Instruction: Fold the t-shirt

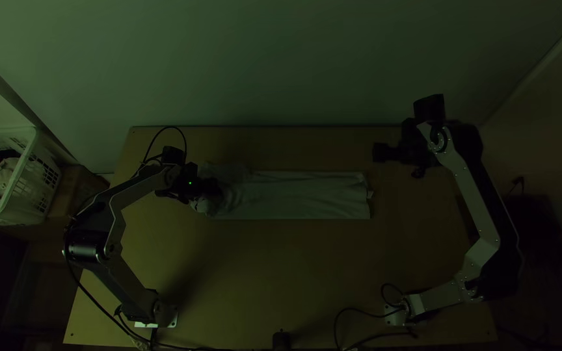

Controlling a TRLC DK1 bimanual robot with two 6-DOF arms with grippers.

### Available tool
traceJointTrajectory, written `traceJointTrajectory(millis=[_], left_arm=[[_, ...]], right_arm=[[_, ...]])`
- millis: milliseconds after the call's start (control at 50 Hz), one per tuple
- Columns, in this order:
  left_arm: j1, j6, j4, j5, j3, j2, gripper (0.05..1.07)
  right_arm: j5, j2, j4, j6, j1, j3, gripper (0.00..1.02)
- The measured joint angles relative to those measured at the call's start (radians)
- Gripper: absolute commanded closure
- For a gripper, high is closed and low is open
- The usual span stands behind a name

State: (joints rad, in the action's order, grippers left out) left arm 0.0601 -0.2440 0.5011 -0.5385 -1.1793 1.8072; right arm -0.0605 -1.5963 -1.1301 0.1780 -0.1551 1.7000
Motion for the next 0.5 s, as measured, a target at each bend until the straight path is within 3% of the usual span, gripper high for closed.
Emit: traceJointTrajectory(millis=[260,500], left_arm=[[-0.057,0.026,0.041,0.068,0.008,-0.024,1.04],[-0.28,0.158,0.192,0.151,-0.05,-0.035,1.04]], right_arm=[[0.0,0.03,0.053,0.0,-0.002,-0.074,0.03],[0.0,0.048,0.103,0.0,-0.002,-0.142,0.03]])
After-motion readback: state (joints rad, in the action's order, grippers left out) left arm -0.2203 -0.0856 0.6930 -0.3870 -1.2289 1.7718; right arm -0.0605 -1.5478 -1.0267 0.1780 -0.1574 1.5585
